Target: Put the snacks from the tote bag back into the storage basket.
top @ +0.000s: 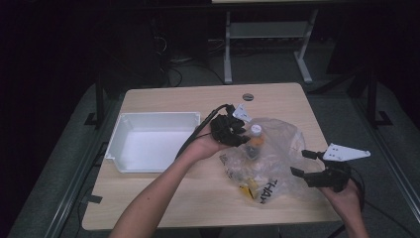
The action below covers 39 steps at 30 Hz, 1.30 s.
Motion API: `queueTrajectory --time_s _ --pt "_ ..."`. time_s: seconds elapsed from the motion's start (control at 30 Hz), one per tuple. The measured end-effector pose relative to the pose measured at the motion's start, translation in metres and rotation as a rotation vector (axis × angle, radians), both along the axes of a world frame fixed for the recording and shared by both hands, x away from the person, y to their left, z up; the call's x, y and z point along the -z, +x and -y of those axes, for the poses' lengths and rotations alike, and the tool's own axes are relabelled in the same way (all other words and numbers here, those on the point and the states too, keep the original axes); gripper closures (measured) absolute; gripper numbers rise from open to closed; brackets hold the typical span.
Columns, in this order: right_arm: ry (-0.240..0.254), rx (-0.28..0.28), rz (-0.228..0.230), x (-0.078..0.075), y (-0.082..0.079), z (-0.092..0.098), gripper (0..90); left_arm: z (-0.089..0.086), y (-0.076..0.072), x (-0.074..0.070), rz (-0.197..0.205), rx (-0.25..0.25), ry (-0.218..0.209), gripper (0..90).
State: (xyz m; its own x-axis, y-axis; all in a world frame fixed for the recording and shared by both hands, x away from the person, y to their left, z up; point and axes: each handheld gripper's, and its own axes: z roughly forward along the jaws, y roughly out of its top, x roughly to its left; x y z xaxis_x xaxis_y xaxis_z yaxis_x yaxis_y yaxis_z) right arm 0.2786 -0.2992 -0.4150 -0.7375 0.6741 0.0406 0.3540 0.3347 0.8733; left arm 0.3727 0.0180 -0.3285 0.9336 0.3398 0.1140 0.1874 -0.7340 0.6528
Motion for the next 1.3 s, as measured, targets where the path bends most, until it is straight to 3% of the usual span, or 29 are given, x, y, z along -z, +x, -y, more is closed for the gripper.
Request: queueTrajectory --time_s 0.3,0.53,0.7,0.93,1.0,1.03,1.07,1.1,1.2,1.27,1.3 --pt "-0.010 0.002 -0.001 0.000 -0.001 0.002 30.3 -0.006 0.002 0.007 0.002 -0.030 0.019 81.0" --pt "-0.018 0.008 -0.010 0.001 -0.001 0.004 34.4 -0.012 0.005 0.018 -0.020 -0.065 0.026 82.3" --pt "-0.026 -0.002 -0.007 0.002 -0.001 0.004 39.4 -0.017 0.009 0.025 -0.027 -0.086 0.058 82.5" --pt "-0.060 -0.021 -0.013 0.003 -0.002 0.000 54.2 -0.022 0.013 0.035 -0.065 -0.112 0.067 83.4" --pt "-0.074 -0.030 -0.016 0.003 -0.003 -0.001 65.2 -0.022 0.013 0.037 -0.065 -0.106 0.070 83.4" --pt "-0.099 -0.034 -0.016 0.003 -0.004 -0.002 74.0 -0.023 0.012 0.037 -0.077 -0.106 0.069 81.8" --pt "-0.099 -0.034 -0.016 0.003 -0.004 -0.002 74.0 -0.023 0.012 0.037 -0.077 -0.106 0.069 80.2" --pt "-0.112 -0.036 -0.017 0.003 -0.004 -0.002 80.7 -0.024 0.011 0.036 -0.082 -0.099 0.062 76.7" --pt "-0.109 -0.041 -0.017 0.002 -0.005 -0.003 84.6 -0.026 0.010 0.033 -0.076 -0.083 0.053 62.6" --pt "-0.105 -0.047 -0.020 0.002 -0.005 -0.003 86.4 -0.031 0.007 0.026 -0.066 -0.071 0.025 52.0" --pt "-0.103 -0.049 -0.021 0.002 -0.004 -0.003 86.5 -0.032 0.006 0.022 -0.066 -0.068 0.027 50.6"
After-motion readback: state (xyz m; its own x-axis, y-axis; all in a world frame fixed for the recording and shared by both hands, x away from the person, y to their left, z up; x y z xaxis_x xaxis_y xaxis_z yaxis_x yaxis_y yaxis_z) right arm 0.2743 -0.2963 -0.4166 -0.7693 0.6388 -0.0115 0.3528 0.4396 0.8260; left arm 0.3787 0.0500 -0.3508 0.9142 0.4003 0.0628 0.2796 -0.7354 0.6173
